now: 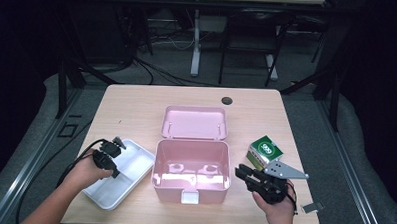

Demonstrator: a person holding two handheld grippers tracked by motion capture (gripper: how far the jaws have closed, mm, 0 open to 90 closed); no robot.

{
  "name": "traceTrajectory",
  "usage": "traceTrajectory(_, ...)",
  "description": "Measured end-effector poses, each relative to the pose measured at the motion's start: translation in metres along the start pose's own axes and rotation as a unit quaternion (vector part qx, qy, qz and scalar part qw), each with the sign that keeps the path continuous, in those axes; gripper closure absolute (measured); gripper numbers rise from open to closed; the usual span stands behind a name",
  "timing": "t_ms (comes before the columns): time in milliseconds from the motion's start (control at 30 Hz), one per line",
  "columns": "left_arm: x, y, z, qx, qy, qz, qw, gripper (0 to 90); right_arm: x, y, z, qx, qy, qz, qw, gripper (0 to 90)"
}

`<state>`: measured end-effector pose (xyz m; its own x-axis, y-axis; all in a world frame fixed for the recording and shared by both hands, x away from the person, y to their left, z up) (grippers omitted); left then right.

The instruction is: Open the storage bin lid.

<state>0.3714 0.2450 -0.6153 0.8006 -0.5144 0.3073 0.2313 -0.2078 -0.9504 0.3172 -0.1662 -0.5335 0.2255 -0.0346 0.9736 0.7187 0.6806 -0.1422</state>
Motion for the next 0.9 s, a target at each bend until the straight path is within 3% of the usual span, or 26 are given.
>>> traceTrajectory(333, -0.007, 0.008, 0.002, -0.003, -0.005, -0.002, 1.0, 88.8, 0.0, 0.0, 0.0, 0.0, 0.0, 0.0, 1.0, 74.7)
traceTrajectory(467, -0.004, -0.004, 0.003, -0.007, -0.007, -0.018, 0.9998, 84.1, 0.0, 0.0, 0.0, 0.001, -0.001, 0.0, 1.0, 74.5)
traceTrajectory(567, 0.0, -0.017, 0.0, -0.019, -0.017, -0.053, 0.9982, 80.0, 0.0, 0.002, 0.0, 0.002, 0.001, 0.001, 1.0, 73.7)
traceTrajectory(633, 0.003, -0.025, -0.001, -0.025, -0.015, -0.085, 0.996, 78.7, 0.0, 0.002, 0.0, 0.002, -0.001, 0.0, 1.0, 73.3)
traceTrajectory(800, 0.014, -0.04, -0.005, -0.039, -0.02, -0.155, 0.987, 74.2, 0.0, 0.004, 0.001, 0.002, -0.003, 0.003, 1.0, 71.9)
traceTrajectory(900, 0.021, -0.044, -0.01, -0.052, -0.01, -0.194, 0.9795, 72.7, 0.001, 0.004, 0.001, 0.004, -0.007, 0.001, 1.0, 70.3)
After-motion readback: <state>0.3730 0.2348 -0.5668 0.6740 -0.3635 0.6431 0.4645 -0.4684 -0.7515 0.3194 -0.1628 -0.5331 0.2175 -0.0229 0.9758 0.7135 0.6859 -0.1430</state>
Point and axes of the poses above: each handheld gripper's, and its own axes: y roughly forward along the jaws, x roughly out of its top, z roughly to its left, the point moved 9 cm from there along y, roughly forward along the jaws, and after that the axes turned 13 degrees about -z, right-handed, at the moved point
